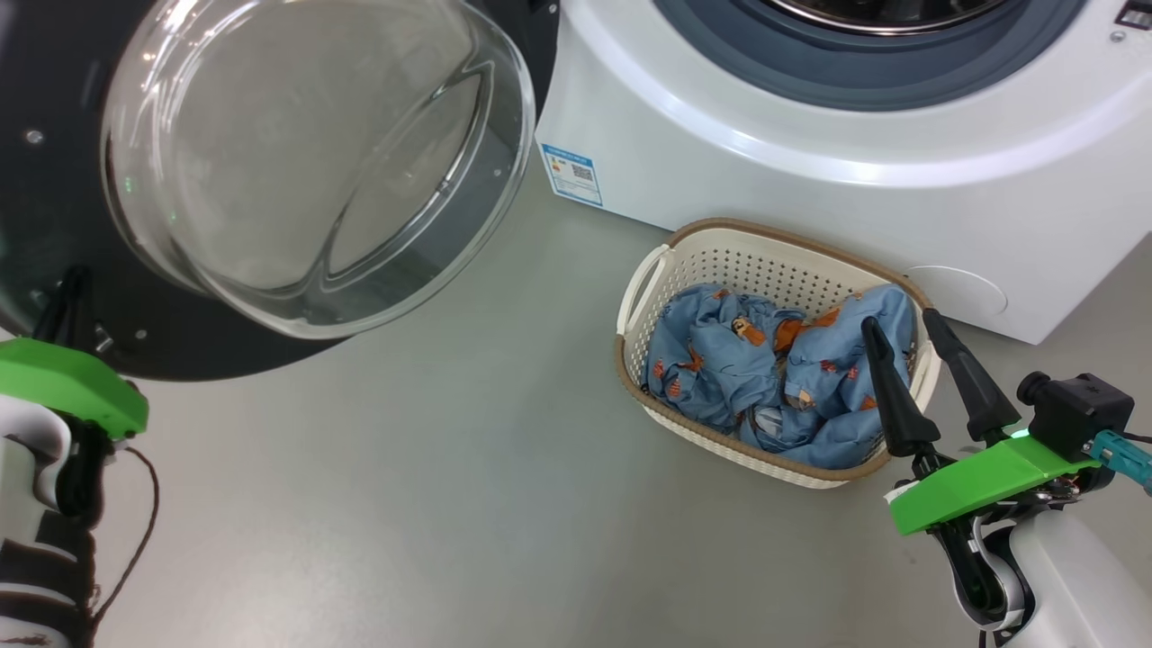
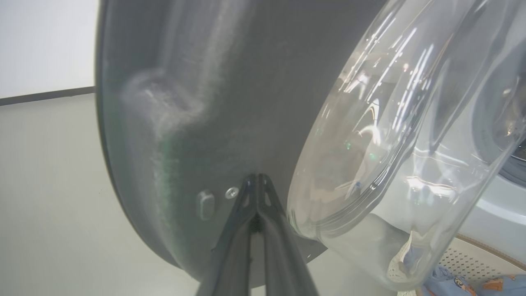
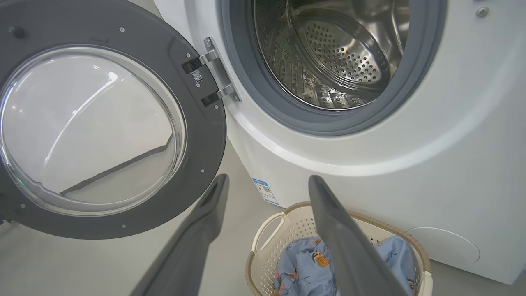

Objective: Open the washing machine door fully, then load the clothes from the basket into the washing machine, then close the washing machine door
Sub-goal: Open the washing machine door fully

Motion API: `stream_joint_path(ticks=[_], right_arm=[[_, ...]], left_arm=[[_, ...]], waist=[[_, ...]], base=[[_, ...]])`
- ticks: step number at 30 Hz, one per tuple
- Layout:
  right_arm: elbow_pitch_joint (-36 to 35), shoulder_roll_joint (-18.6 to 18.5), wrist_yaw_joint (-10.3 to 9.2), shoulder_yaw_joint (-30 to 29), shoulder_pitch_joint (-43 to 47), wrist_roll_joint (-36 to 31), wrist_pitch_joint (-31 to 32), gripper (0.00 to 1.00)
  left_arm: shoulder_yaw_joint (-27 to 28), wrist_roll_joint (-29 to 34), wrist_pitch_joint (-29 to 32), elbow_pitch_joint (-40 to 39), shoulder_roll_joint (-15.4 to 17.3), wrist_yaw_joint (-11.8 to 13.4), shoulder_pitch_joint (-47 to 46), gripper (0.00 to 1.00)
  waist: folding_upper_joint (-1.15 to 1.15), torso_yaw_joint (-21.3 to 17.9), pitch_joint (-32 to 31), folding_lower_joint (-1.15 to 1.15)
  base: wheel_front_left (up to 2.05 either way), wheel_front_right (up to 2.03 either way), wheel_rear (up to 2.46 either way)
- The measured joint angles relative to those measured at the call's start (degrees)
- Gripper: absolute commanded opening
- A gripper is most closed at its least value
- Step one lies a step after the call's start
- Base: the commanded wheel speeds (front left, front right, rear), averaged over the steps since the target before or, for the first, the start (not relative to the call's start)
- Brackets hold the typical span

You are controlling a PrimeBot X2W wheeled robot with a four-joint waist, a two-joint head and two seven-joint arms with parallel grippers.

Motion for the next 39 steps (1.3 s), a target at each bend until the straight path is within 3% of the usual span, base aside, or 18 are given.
stream_joint_path(ticks=[19,29,30,31,32,39], right_arm=[[0.2,0.7,0.00,-0.1,0.2,0.0,0.0,1.00],[0.2,1.6,0.00,-0.4,1.8,0.1,0.0,1.00],[0.2,1.7,0.00,-0.4,1.8,0.1,0.0,1.00],[0.2,1.8,0.00,-0.4,1.8,0.1,0.0,1.00],[0.2,2.0,0.00,-0.4,1.9,0.1,0.0,1.00],[0.1,2.1,0.00,-0.3,4.1,0.1,0.0,1.00]], left_arm=[[-2.9,0.0,-2.4,4.3,0.6,-0.9,-1.6,0.00],[-6.7,-1.5,-3.5,-0.1,0.5,-1.1,4.1,0.00],[-7.1,-1.7,-3.5,-0.9,0.5,-1.1,5.1,0.15],[-7.5,-1.8,-3.5,-1.6,0.6,-1.1,6.0,0.47],[-7.8,-2.1,-3.8,-2.4,0.7,-1.1,7.0,0.99],[-8.6,-4.6,-4.0,-9.6,1.1,-1.1,13.3,1.00]], waist=[[0.00,-1.1,-2.2,0.00],[0.00,-1.7,-5.2,0.00],[0.00,-1.9,-5.5,0.00],[0.00,-2.1,-5.8,0.00],[0.00,-2.3,-6.1,0.00],[0.00,-4.1,-8.4,-0.01]], base=[[0.00,0.00,0.00],[0.00,0.00,0.00],[0.00,0.00,0.00],[0.00,0.00,0.00],[0.00,0.00,0.00],[0.00,0.00,0.00]])
